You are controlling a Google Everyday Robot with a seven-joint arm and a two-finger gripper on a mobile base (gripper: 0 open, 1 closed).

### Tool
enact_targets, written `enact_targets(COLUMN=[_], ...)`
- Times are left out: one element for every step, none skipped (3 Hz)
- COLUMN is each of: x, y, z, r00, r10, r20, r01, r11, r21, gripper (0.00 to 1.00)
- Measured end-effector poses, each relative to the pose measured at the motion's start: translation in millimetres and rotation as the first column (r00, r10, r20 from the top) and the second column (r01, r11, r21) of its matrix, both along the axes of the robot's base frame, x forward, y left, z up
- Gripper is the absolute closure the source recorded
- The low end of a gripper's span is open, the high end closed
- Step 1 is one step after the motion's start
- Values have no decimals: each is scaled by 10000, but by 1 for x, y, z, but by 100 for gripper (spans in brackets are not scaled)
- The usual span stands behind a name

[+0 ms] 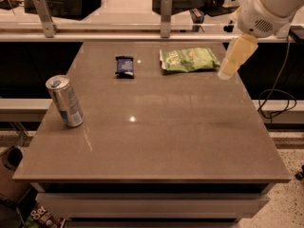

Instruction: Move green jalapeno chip bag near redbull can

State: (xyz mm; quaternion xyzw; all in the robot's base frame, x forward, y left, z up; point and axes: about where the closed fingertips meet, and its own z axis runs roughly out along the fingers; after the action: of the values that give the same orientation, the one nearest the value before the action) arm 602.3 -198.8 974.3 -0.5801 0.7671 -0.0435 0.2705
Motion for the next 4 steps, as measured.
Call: enact_targets(x=[35, 67, 94, 117], y=[5, 9, 20, 32], z=[-17, -32, -47, -65], r00=[9997, 9996, 9998, 9994], r10=[-178, -241, -193, -290], r20=[177, 173, 15, -202], r01=[168, 221, 188, 326], r11=[9984, 9940, 9873, 9777], r21=[538, 1068, 1575, 2074], gripper=[0, 0, 0, 0])
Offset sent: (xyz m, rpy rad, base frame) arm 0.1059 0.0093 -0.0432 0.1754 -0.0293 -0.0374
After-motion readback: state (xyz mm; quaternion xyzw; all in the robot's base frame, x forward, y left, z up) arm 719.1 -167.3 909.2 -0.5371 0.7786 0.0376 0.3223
